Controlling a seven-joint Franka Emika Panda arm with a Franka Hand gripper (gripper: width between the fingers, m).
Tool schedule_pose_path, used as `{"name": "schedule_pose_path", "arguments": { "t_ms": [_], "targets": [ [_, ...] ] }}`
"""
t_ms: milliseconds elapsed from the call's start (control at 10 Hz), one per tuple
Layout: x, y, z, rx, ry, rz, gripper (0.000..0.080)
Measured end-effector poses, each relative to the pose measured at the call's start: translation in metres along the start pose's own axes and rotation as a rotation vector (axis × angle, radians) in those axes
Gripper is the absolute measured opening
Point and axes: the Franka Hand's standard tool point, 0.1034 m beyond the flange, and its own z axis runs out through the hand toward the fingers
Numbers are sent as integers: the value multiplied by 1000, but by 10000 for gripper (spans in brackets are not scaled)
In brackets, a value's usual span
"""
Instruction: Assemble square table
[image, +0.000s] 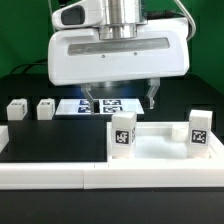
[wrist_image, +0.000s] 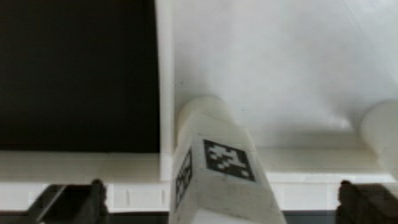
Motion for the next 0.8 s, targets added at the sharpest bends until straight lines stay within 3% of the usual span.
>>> {"name": "schedule_pose_path", "arguments": {
  "t_ms": [100,400,800],
  "targets": [
    [-1,1,1,-1,-2,13,649],
    [-25,1,20,-5,-65,99,649],
    [-47,7,68,-41,-100,94,649]
  ]
}}
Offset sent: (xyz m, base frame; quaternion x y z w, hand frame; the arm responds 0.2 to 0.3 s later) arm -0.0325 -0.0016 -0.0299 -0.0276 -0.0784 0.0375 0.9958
